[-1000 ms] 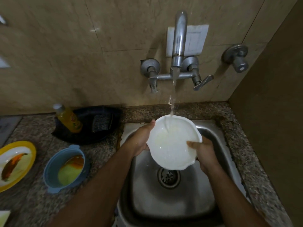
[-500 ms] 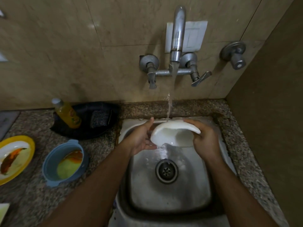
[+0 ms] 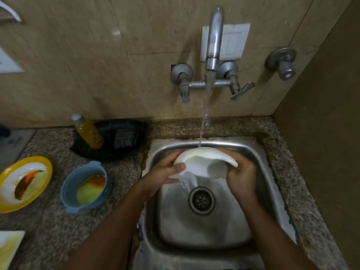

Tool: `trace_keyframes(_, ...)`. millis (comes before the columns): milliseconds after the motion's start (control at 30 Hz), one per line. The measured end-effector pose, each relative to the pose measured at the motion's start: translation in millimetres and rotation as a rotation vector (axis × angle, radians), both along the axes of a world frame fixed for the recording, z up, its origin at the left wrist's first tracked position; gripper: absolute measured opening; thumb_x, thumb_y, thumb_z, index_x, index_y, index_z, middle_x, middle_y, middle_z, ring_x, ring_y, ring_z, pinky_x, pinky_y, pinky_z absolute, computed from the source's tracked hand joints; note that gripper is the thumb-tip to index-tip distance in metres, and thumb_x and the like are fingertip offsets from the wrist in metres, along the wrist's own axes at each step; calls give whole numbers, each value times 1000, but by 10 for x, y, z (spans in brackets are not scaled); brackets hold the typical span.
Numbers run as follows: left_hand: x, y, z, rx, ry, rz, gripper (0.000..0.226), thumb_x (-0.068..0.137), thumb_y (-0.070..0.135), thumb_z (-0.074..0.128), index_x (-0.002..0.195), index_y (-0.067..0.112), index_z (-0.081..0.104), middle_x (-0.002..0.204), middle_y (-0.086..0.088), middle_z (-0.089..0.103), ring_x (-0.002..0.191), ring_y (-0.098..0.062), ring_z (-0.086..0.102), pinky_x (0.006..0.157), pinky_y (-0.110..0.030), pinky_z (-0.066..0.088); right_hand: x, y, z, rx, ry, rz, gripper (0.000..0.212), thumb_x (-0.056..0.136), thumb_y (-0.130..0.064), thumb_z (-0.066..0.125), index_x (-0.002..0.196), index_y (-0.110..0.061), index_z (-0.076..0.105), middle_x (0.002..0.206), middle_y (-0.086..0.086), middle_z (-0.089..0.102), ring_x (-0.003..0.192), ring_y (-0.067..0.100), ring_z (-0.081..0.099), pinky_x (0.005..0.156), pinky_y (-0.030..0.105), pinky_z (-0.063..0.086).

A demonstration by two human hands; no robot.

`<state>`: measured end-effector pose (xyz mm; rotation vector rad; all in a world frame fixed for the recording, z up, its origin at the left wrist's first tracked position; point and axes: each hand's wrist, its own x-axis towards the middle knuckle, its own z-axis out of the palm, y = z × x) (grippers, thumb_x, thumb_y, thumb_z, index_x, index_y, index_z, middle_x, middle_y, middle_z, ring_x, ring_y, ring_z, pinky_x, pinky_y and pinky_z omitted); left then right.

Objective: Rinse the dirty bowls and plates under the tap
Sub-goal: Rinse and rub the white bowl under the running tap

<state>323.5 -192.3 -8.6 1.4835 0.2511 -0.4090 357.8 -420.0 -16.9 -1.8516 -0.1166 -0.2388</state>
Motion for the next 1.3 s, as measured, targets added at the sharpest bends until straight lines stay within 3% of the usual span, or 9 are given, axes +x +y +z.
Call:
trace_keyframes(200, -150, -36, -92, 827, -244, 193, 36, 95, 34, 59, 128, 21, 62, 116, -7, 70, 96, -23, 67, 82, -42, 58, 174, 61, 337, 61, 401, 381, 38, 87, -4, 67, 120, -23, 65, 113, -9, 69, 104, 11, 64, 90, 35, 55)
trace_keyframes(333, -320, 24, -32, 854, -192, 250, 36, 98, 30, 54, 131, 17, 59, 118, -11, 68, 98, -27, 66, 79, -39, 59, 743, 73, 779, 380, 373, 91, 32, 88, -40, 64, 118, -29, 60, 115, -1, 68, 109, 20, 64, 97, 43, 49)
trace_keyframes(500, -351, 42, 97, 811, -180, 250, 36, 98, 25, 52, 134, 20, 57, 116, -9, 65, 88, -26, 65, 55, -39, 61, 1243, 272, 1093, -11, 144, -202, 17, 86, -43, 53, 84, -27, 60, 82, -4, 71, 77, 19, 70, 75, 46, 58)
trace_keyframes(700, -382, 47, 144, 878, -254, 239, 30, 96, 22, 54, 124, 19, 64, 108, -11, 70, 87, -27, 67, 70, -42, 60, 1158, 267, 999, -523, -172, -318, 25, 97, -27, 47, 115, -14, 58, 92, 11, 69, 81, 33, 64, 66, 35, 49)
trace_keyframes(900, -419, 61, 169, 867, -281, 222, 31, 95, 19, 55, 124, 20, 64, 109, -10, 71, 94, -29, 66, 81, -37, 56, 880, 54, 1123, -506, 57, -45, 49, 92, -49, 54, 136, -31, 42, 120, -1, 63, 106, 24, 62, 85, 37, 49)
trace_keyframes(967, -428, 84, 187, 884, -295, 225, 30, 95, 15, 55, 123, 17, 64, 109, -11, 71, 95, -29, 66, 82, -32, 52, 459, -43, 1102, -330, 236, 282, 56, 85, -53, 65, 136, -40, 44, 134, -12, 55, 116, 10, 56, 98, 40, 48)
trace_keyframes(1033, -416, 99, 212, 863, -296, 233, 31, 95, 13, 54, 123, 19, 64, 107, -10, 71, 92, -27, 66, 80, -33, 54, 90, -41, 1019, -260, 450, 663, 48, 82, -36, 75, 123, -44, 52, 122, -22, 57, 104, -12, 57, 90, 17, 49)
trace_keyframes(1167, -425, 95, 272, 886, -366, 186, 34, 92, 10, 55, 122, 22, 64, 104, -8, 73, 93, -26, 68, 77, -28, 50, -31, 67, 715, -665, 133, 508, 44, 89, -22, 67, 128, -35, 53, 83, -18, 60, 78, 2, 61, 65, 21, 47)
trace_keyframes(1300, -489, 91, 324, 936, -473, 157, 44, 89, 20, 65, 132, 28, 55, 111, -4, 71, 98, -24, 66, 76, -22, 41, -91, 31, 565, -754, -189, 306, 43, 90, -15, 57, 131, -27, 53, 91, 2, 72, 80, 24, 67, 63, 32, 51)
